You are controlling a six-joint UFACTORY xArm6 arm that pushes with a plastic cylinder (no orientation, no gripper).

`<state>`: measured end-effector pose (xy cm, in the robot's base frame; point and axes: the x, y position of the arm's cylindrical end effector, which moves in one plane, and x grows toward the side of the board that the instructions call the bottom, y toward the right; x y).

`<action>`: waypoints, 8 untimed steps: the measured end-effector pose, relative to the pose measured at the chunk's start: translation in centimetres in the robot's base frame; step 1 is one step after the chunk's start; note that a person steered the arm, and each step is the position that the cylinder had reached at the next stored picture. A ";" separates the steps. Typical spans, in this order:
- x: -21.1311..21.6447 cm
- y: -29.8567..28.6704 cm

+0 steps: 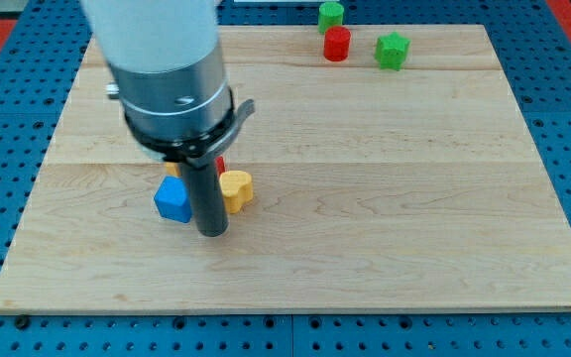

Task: Slide the green star closer to the red star

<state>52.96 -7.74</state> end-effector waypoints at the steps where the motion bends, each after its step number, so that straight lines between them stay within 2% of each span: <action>1: 1.9 0.9; 2: 1.0 5.3; 3: -8.8 11.2; 5: -23.8 34.8; 6: -28.1 31.5; 7: -29.2 26.8; 8: -27.9 18.6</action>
<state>25.04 10.89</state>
